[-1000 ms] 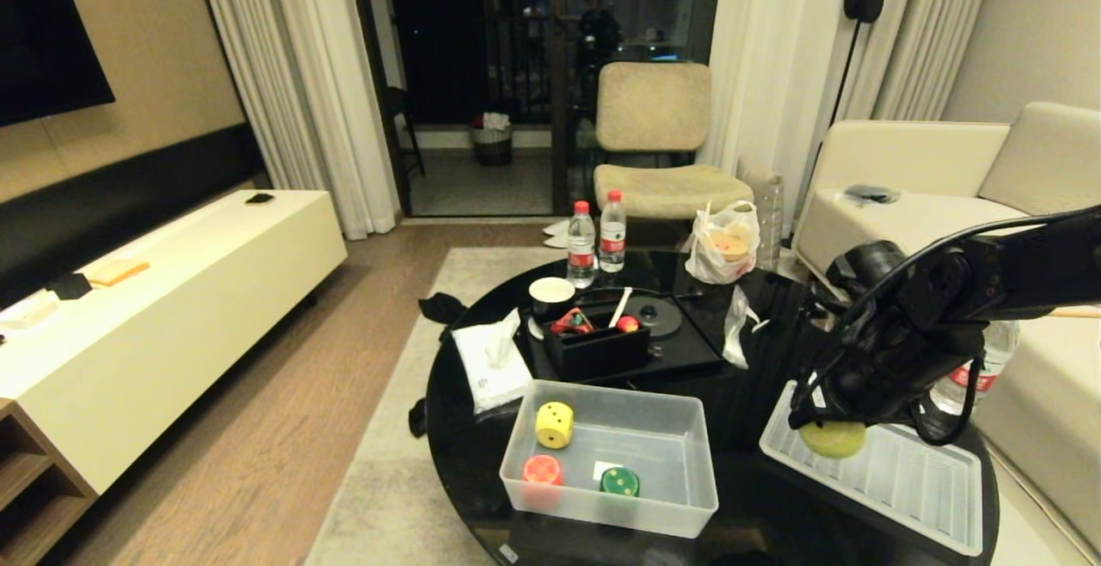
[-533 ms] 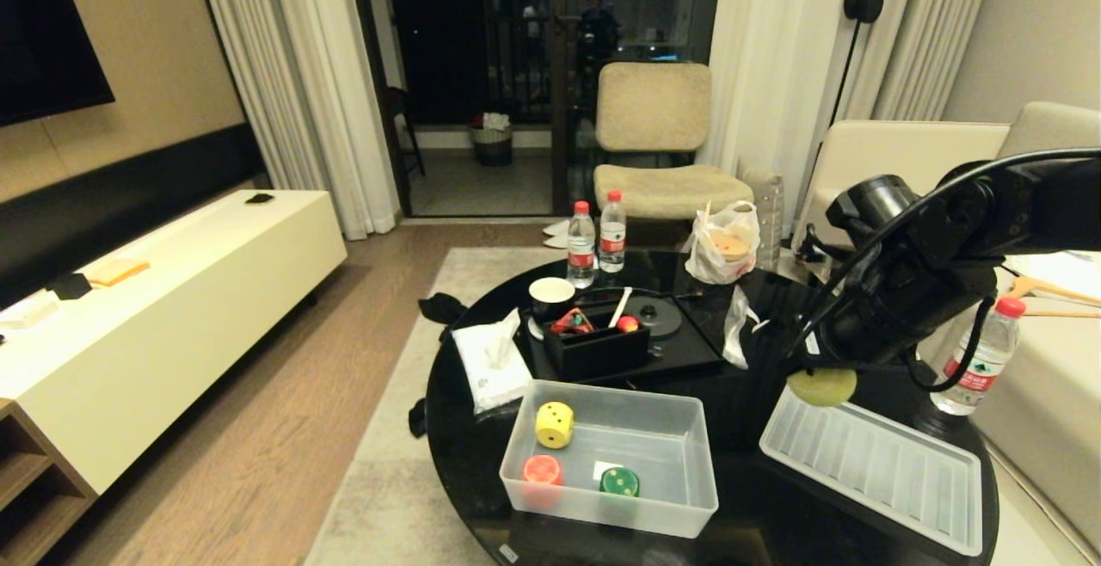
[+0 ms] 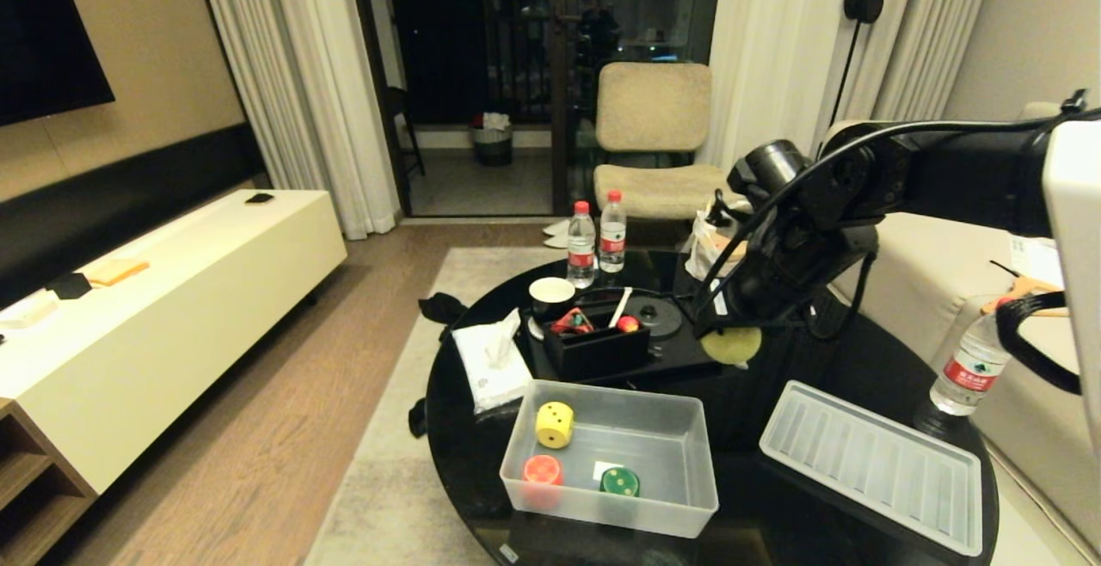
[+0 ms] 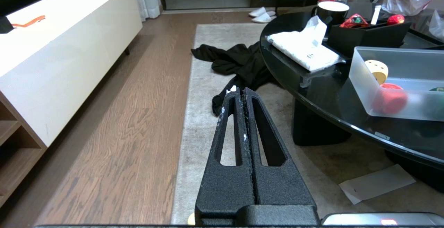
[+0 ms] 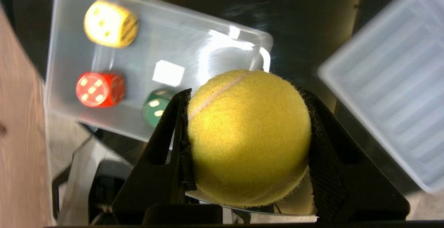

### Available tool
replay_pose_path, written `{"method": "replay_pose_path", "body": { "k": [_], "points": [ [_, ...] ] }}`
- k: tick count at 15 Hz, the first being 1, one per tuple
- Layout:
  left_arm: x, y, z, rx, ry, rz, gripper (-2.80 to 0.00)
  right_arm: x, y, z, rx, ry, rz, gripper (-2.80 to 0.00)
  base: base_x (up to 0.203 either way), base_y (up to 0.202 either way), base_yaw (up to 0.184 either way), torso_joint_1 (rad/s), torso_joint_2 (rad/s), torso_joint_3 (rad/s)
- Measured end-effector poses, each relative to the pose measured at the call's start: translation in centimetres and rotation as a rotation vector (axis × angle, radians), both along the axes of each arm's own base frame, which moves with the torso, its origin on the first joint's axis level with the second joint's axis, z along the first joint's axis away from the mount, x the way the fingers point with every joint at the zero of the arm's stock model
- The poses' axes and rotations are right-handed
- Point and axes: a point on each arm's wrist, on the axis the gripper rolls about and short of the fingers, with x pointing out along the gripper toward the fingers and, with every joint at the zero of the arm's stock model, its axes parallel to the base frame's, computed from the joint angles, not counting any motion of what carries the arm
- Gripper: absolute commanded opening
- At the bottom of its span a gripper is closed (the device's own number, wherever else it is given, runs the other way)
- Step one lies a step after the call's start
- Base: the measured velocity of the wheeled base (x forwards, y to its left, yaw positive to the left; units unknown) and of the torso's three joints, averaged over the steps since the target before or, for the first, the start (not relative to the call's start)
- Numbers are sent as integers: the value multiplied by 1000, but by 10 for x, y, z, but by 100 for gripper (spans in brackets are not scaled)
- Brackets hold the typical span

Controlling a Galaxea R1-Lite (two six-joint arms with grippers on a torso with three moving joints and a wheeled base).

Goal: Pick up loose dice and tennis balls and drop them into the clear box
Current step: Put the ball in the box

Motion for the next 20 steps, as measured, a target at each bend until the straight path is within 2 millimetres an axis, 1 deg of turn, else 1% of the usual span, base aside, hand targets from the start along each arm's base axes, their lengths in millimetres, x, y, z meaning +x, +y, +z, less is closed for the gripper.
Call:
{"method": "replay_pose_path", "body": {
  "k": [1,3,8,14,17,20],
  "points": [
    [0,0,0,0,0,0,-280,3,10,-7,-3,15,22,-280,0,0,0,0,0,0],
    [0,0,0,-1,-1,0,-280,8,24,-21,-9,48,48,-280,0,0,0,0,0,0],
    [0,0,0,-1,-2,0,-280,16,45,-53,-15,124,48,-280,0,0,0,0,0,0],
    [0,0,0,-1,-2,0,-280,27,55,-90,-32,209,29,-280,0,0,0,0,0,0],
    [0,0,0,-1,-2,0,-280,33,57,-110,-33,216,17,-280,0,0,0,0,0,0],
    [0,0,0,-1,-2,0,-280,34,58,-128,-40,233,15,-280,0,0,0,0,0,0]
  ]
}}
